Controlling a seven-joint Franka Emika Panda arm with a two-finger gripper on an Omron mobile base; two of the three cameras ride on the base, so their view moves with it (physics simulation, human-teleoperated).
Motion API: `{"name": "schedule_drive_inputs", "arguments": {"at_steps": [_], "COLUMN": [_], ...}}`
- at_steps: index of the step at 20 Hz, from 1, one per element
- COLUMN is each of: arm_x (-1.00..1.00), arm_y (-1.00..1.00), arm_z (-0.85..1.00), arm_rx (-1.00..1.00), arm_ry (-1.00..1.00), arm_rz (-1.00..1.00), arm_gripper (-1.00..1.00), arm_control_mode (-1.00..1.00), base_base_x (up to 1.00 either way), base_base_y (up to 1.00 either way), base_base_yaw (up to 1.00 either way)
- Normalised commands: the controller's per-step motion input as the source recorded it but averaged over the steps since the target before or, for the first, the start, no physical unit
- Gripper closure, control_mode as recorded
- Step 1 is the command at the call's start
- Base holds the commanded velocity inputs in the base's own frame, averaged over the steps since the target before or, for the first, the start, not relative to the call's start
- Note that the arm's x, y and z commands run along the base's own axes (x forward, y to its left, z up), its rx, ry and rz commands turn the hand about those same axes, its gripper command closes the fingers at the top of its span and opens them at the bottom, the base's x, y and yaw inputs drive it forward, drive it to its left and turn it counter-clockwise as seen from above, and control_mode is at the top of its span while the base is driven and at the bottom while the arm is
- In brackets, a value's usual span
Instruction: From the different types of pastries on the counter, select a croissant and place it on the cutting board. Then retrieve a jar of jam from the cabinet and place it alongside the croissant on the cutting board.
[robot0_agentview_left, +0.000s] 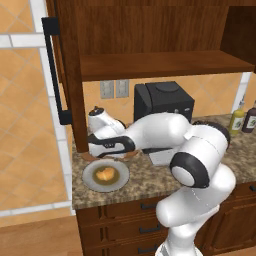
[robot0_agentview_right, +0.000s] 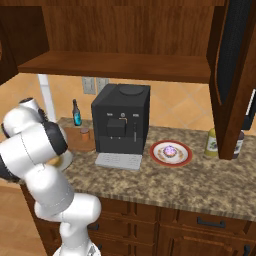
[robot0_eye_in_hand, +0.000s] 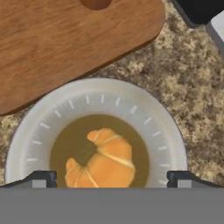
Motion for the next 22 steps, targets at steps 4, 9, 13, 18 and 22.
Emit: {"name": "schedule_drive_inputs", "arguments": {"at_steps": [4, 9, 13, 18, 22], "arm_x": [-0.06, 0.0, 0.0, 0.0, 0.02], "arm_y": [-0.23, 0.0, 0.04, 0.06, 0.29], "arm_z": [-0.15, -0.19, -0.11, -0.01, 0.0], "arm_rx": [0.14, 0.18, 0.13, 0.02, 0.0], "arm_ry": [0.0, -0.02, -0.02, 0.0, 0.01], "arm_rz": [-0.06, -0.21, -0.2, -0.09, -0.04], "arm_gripper": [-1.0, -1.0, -1.0, -1.0, -1.0], "arm_control_mode": [-1.0, -1.0, -1.0, -1.0, -1.0], "base_base_x": [0.0, 0.0, 0.0, 0.0, 0.0], "base_base_y": [0.0, 0.0, 0.0, 0.0, 0.0], "base_base_yaw": [0.0, 0.0, 0.0, 0.0, 0.0]}}
